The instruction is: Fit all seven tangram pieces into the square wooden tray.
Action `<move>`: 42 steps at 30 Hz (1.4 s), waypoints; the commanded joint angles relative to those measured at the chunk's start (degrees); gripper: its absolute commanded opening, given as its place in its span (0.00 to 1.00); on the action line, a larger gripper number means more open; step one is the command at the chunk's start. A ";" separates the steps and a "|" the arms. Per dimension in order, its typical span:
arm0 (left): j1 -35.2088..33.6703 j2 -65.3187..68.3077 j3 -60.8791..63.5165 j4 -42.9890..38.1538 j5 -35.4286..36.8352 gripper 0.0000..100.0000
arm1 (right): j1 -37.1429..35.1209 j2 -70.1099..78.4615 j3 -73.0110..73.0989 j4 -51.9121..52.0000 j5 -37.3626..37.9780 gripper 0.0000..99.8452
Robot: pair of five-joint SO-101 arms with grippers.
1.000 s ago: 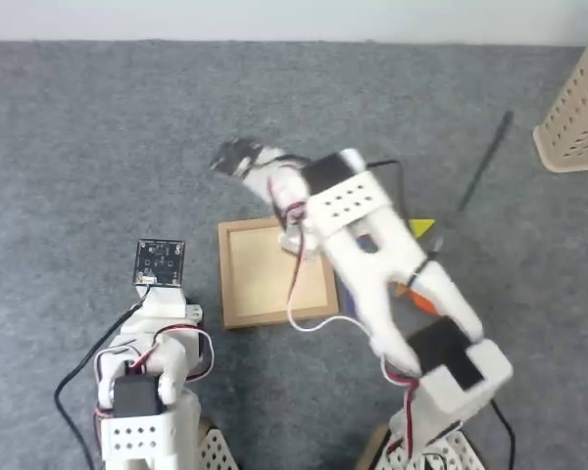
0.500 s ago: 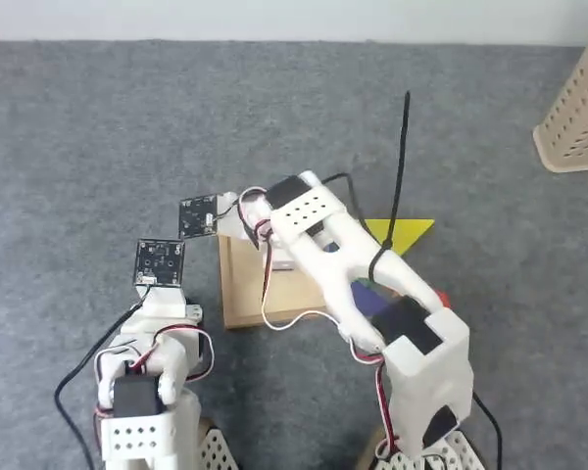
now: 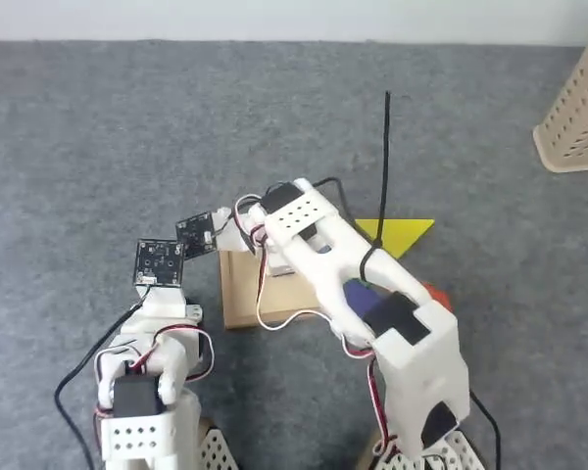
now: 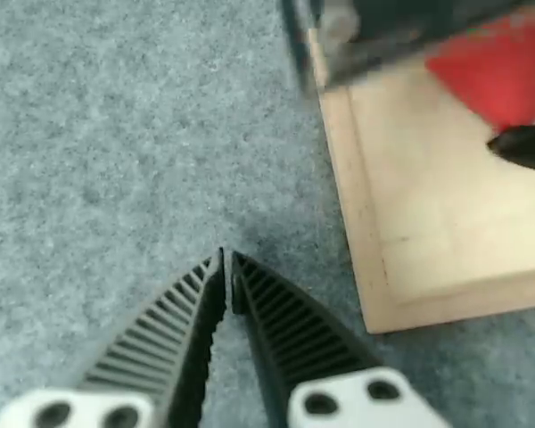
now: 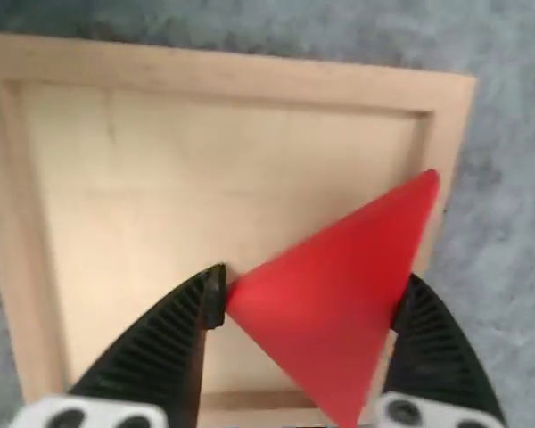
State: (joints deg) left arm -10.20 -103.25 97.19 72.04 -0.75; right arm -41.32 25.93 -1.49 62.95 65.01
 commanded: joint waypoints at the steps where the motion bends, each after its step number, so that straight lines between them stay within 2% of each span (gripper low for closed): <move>1: 0.00 -0.97 -0.66 0.26 0.53 0.01 | -0.66 -1.19 -0.97 -0.75 0.88 0.25; 8: 0.00 -0.97 -0.66 0.26 0.53 0.01 | -0.66 -5.32 -0.97 -0.57 -3.69 0.26; 14: 0.00 -0.97 -0.66 0.26 0.53 0.01 | -0.92 -6.29 -0.79 1.19 -4.48 0.40; 19: 0.00 -0.97 -0.66 0.26 0.53 0.01 | -0.57 -6.81 -0.97 1.19 -4.66 0.36; 24: 0.00 -0.97 -0.66 0.26 0.53 0.01 | 1.98 -12.62 -0.97 6.64 -6.15 0.27; 28: 0.00 -0.97 -0.66 0.26 0.53 0.01 | 4.18 -21.58 -0.97 8.40 -12.92 0.20; 32: 0.00 -0.97 -0.66 0.26 0.53 0.01 | 5.67 -25.19 0.00 3.74 -25.14 0.01; 33: 0.00 -0.97 -0.66 0.26 0.53 0.01 | 6.20 -24.40 0.53 1.80 -29.10 0.00; 35: 0.00 -0.97 -0.66 0.26 0.53 0.01 | 6.99 -21.85 1.85 -2.86 -36.66 0.04; 37: 0.00 -0.97 -0.66 0.26 0.53 0.01 | 8.40 -18.15 2.55 -8.31 -42.64 0.01; 39: 0.00 -0.97 -0.66 0.26 0.53 0.01 | 9.89 -14.37 2.37 -12.88 -45.80 0.01; 42: 0.00 -0.97 -0.66 0.26 0.53 0.01 | 10.86 -9.98 2.11 -17.10 -46.24 0.01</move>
State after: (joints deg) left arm -10.20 -103.25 97.19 72.04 -0.75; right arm -31.91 14.86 1.58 50.37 20.26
